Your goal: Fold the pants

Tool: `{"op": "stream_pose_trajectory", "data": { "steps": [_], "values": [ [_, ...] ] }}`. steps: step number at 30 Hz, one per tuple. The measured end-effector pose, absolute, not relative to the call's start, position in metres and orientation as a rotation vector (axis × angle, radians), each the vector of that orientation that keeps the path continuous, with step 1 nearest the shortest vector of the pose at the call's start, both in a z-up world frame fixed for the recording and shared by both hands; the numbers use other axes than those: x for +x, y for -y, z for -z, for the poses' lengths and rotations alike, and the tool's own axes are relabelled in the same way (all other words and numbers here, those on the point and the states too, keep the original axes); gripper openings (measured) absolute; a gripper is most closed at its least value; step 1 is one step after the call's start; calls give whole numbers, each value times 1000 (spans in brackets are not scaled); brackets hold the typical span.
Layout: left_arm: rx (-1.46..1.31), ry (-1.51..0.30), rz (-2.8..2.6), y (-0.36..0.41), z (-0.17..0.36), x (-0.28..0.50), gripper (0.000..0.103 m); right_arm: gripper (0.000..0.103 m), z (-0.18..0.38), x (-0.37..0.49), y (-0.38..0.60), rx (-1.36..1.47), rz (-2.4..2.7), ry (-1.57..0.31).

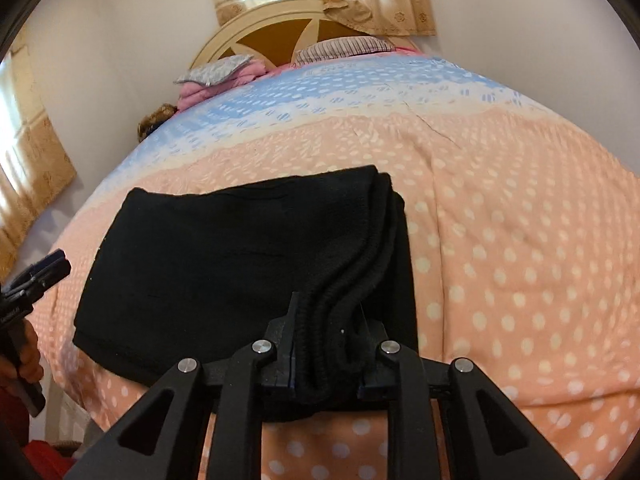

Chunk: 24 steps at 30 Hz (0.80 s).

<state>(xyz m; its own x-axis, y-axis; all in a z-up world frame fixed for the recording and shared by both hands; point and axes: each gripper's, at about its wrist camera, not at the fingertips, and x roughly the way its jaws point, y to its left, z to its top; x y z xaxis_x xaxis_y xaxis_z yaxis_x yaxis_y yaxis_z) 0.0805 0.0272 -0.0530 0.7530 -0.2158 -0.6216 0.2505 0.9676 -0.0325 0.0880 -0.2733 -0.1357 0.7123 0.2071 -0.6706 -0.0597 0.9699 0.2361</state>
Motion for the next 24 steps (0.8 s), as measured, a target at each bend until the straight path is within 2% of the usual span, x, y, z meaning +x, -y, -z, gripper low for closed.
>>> {"op": "stream_pose_trajectory", "data": {
  "steps": [6,12,14,17,22,24],
  "values": [
    [62,-659,229,-31,48,82,83,32,125,78,280,214,-128,-758],
    [72,-609,249,-15,39,91,83,32,80,49,270,157,-2,-541],
    [73,-617,274,-5,45,92,83,32,72,51,259,141,-46,-520],
    [93,-654,269,8,59,91,83,32,80,66,239,152,-149,-574],
    [45,-833,340,10,101,76,81,31,126,86,238,143,-109,-750],
    [62,-822,368,6,101,62,81,31,129,83,246,185,-126,-715]
  ]
}}
